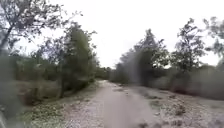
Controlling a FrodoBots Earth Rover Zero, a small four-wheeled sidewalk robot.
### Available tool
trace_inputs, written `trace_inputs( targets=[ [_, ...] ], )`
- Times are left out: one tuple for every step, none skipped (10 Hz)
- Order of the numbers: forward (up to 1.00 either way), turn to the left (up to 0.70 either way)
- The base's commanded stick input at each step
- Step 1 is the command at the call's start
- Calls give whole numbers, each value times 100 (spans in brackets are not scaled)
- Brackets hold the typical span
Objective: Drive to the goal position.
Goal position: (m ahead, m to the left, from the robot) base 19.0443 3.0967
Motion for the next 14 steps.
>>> trace_inputs(
  targets=[
    [45,0],
    [45,0],
    [45,0],
    [45,0],
    [45,0],
    [45,0],
    [45,0],
    [45,0],
    [45,0],
    [45,0],
    [45,0],
    [45,0],
    [45,0],
    [45,0]
  ],
)
